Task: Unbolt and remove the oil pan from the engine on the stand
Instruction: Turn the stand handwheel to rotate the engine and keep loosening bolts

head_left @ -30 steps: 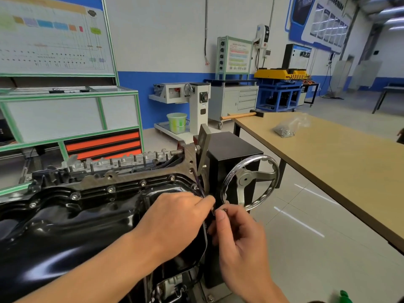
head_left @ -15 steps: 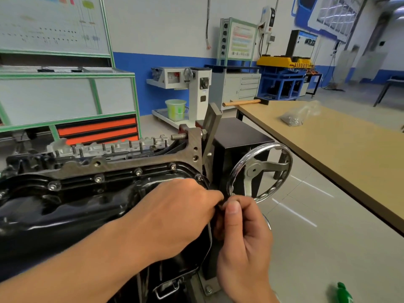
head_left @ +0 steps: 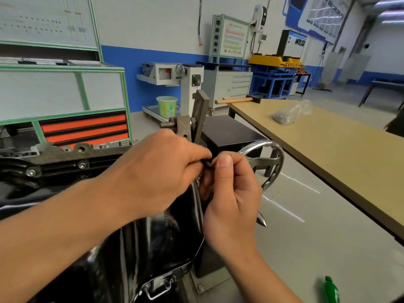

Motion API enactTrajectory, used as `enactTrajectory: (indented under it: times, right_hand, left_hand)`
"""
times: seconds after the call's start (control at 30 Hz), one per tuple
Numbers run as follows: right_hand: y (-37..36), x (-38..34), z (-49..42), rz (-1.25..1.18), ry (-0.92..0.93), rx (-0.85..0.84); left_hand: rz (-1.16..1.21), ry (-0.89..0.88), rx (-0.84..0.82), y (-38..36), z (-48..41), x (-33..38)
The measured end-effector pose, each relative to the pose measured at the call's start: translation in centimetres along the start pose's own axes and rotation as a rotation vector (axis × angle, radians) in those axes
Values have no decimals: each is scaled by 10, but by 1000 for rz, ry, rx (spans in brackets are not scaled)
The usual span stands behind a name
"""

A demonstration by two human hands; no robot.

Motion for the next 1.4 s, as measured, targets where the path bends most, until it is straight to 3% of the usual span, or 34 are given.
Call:
enactTrajectory:
  times: [0.23, 0.4, 0.57, 0.8, 1.17, 1.4]
  right_hand:
    - [-11, -16, -26, -43, -35, -39]
    - [3, 3, -14, -139, -146, -10]
    - [23, 26, 7, -145, -204, 47]
    - [29, 34, 15, -45, -150, 3]
    - [21, 41, 3, -22, -100, 0]
    - [18, 38, -3, 70, -52, 7]
  left_hand:
    - [99, 19, 101, 15, -4, -1]
    - [26, 59, -35, -9, 5, 5]
    - [-211, 103, -165, -42, 16, 10]
    - [-418, 107, -168, -67, 23, 3]
    - [-359, 133, -126, -66, 23, -17]
    - [-458, 128, -219, -69, 18, -15]
Point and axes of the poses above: each hand's wrist, its own z-axis away from the middle knuckle, its own y-axis out of the back of the hand, x = y × z, the point moved 9 cm from there along -z, towards the middle knuckle, and after that the axes turned 12 degrees about z, right-handed, at the moved point
